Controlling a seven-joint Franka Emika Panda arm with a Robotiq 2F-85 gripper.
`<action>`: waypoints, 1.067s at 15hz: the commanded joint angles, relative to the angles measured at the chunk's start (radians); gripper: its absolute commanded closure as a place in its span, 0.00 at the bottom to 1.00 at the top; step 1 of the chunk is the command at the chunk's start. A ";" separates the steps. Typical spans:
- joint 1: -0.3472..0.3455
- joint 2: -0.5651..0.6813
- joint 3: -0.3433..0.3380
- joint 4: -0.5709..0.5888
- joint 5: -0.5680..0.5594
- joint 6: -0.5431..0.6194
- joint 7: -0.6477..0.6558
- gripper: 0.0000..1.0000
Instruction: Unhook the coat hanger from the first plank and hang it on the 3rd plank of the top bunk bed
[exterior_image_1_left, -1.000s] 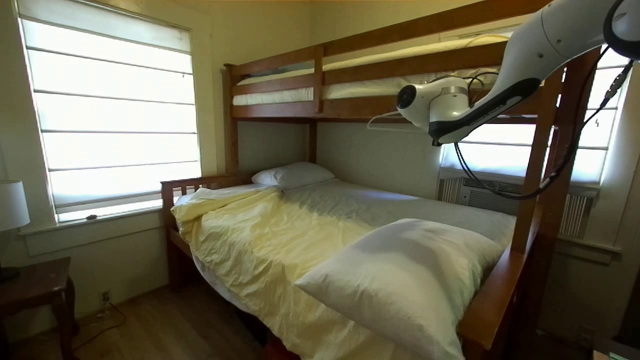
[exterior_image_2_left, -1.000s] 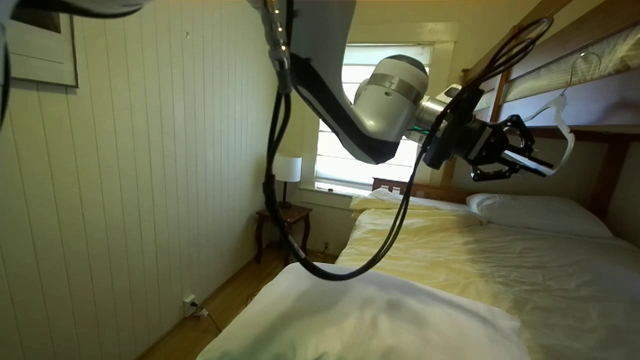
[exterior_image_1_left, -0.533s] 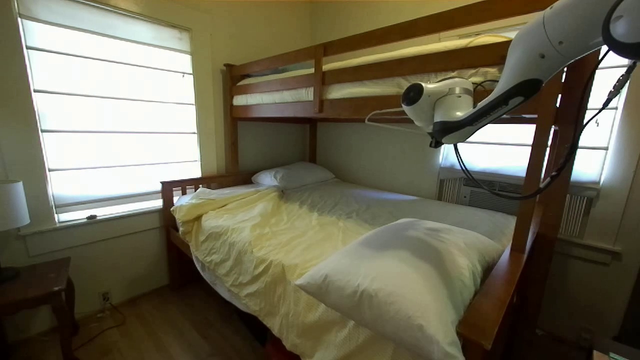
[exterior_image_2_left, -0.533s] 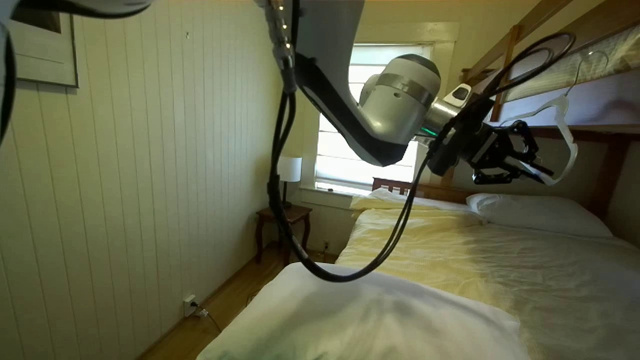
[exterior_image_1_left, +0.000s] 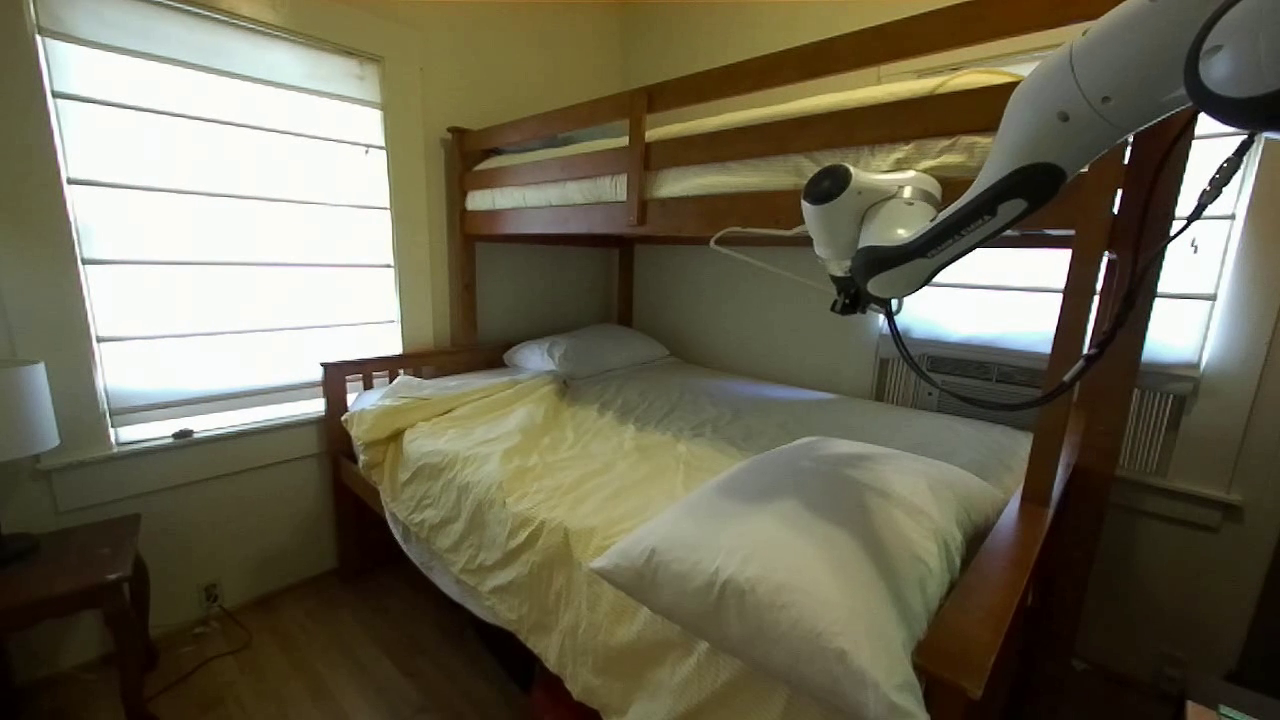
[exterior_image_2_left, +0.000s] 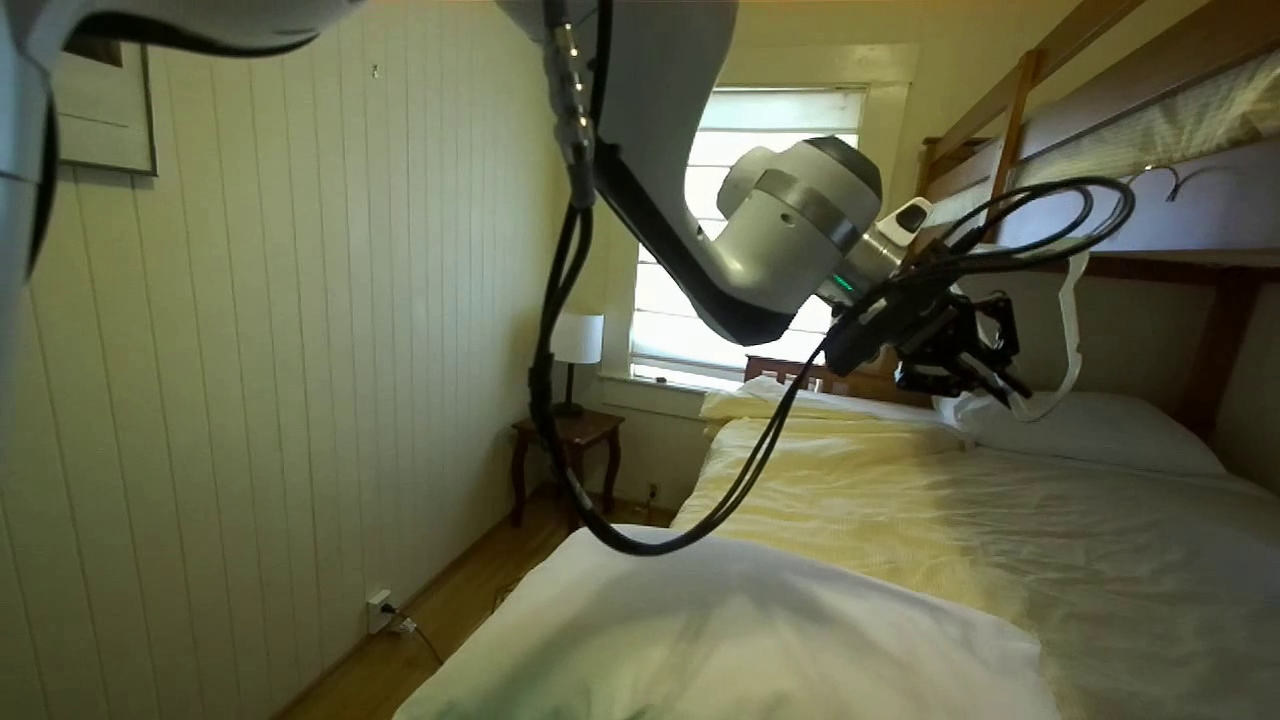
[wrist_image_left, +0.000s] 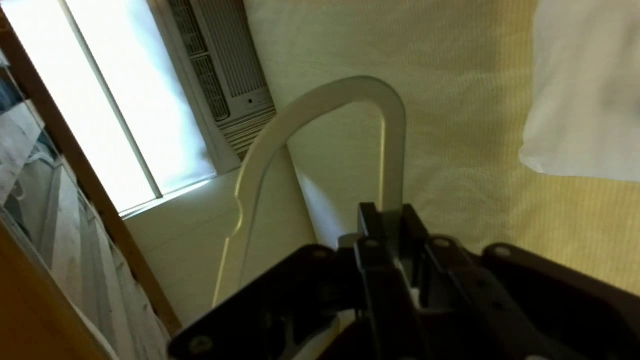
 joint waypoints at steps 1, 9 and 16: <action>0.003 0.004 -0.009 0.009 0.034 -0.002 -0.052 0.97; -0.002 0.016 -0.036 0.115 -0.030 -0.111 -0.199 0.97; -0.003 0.008 -0.040 0.113 -0.008 -0.102 -0.212 0.87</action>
